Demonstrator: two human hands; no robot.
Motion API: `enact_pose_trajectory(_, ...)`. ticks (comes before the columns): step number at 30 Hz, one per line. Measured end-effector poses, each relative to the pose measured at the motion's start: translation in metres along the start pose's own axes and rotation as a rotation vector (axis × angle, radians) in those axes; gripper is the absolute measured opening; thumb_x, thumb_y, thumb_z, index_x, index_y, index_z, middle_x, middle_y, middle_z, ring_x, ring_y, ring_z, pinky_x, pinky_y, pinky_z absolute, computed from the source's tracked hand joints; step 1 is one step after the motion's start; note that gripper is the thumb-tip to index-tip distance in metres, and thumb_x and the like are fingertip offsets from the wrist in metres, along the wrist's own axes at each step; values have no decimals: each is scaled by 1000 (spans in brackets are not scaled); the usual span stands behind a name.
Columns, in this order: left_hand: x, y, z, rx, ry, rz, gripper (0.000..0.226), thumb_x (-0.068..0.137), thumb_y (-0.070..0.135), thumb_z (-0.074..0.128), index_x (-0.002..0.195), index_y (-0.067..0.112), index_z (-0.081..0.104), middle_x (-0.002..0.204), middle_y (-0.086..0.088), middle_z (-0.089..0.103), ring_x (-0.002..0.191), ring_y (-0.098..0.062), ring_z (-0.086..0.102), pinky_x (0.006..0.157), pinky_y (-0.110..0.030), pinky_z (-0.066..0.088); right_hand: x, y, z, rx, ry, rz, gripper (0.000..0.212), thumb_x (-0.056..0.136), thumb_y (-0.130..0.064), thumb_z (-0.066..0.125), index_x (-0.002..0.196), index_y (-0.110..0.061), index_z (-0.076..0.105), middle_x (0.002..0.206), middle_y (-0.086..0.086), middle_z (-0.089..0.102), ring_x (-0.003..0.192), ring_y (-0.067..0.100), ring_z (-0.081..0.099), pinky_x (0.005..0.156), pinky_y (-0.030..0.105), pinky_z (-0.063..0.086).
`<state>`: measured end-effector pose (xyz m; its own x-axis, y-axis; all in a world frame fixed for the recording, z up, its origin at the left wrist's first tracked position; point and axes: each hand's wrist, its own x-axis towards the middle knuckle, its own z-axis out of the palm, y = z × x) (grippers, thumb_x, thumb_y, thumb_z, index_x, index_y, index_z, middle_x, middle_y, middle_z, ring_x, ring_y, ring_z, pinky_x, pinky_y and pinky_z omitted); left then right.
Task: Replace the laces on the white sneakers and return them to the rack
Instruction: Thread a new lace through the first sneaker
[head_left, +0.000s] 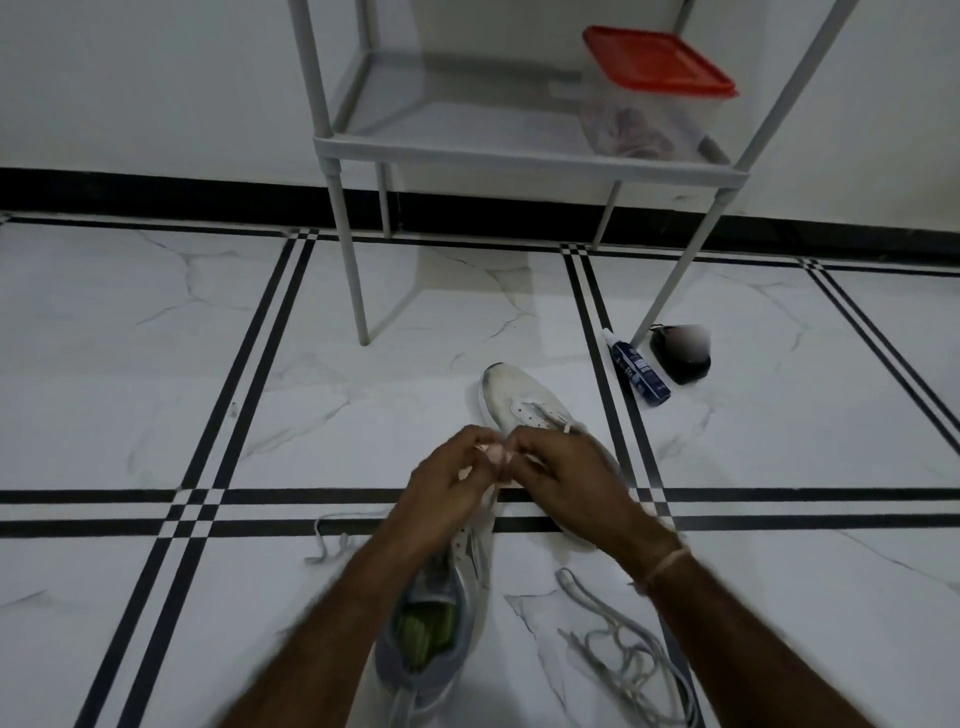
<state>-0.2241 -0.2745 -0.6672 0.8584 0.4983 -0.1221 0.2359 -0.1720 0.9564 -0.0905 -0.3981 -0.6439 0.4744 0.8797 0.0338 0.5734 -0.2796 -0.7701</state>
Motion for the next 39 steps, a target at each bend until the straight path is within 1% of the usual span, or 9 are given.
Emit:
enact_pose_trajectory(3,8,-11,-25,48,252,-103,37,102,43,52,72,26,64,71,10,65,78,-14,64,73,-29,44,4,3,-7,96,66,96,22,103,-31,58,84,-25,69,74,-15,67,73,1,63,70,20,44)
enact_pose_trajectory(6,-4,-37,-52,357,569,-163,22,103,39,53,91,28,67,93,7,69,101,-25,63,82,-35,46,0,8,-10,78,77,98,22,104,-26,57,85,-28,68,77,-21,67,78,-2,62,73,18,43)
enact_pose_trajectory(9,-5,-14,-24,195,246,36,35,103,51,45,129,32,60,122,12,67,116,-8,59,96,-32,49,3,-2,8,67,-23,50,20,104,-24,56,89,-22,69,85,-13,71,87,3,66,78,25,52)
enact_pose_trajectory(11,-2,-11,-9,261,94,131,29,100,53,46,103,35,68,96,15,72,95,-3,65,86,-32,55,8,-5,12,85,-28,58,19,104,-25,56,91,-20,69,85,-6,72,85,12,67,79,36,55)
enact_pose_trajectory(17,-11,-47,-56,386,512,-79,27,97,49,47,92,32,68,102,6,73,98,-19,66,89,-37,50,-4,9,-3,27,34,88,18,104,-24,56,90,-28,67,84,-7,73,80,15,66,73,41,54)
enact_pose_trajectory(20,-8,-19,-19,308,222,25,52,93,67,46,135,37,55,134,18,60,123,-4,53,107,-34,40,2,0,17,28,-68,29,13,101,-21,55,95,-22,66,85,-9,71,81,13,67,76,47,58)
enact_pose_trajectory(25,-4,-14,-28,185,213,57,28,101,30,60,75,25,70,66,8,68,61,-6,63,62,-30,53,7,-4,18,200,44,157,5,94,-13,69,89,-12,68,77,5,73,76,20,71,75,46,61)
enact_pose_trajectory(32,-11,-32,-43,502,257,25,32,92,58,53,97,31,70,89,15,75,82,-4,69,83,-34,52,-11,-1,31,502,72,360,2,92,-5,69,92,-4,71,81,15,76,68,19,68,66,41,60)
enact_pose_trajectory(39,-4,-26,-27,145,183,36,15,90,12,71,80,22,73,68,4,72,66,-14,70,72,-43,60,-11,-1,46,667,80,370,11,100,0,58,102,0,69,88,17,77,75,21,71,70,34,58)
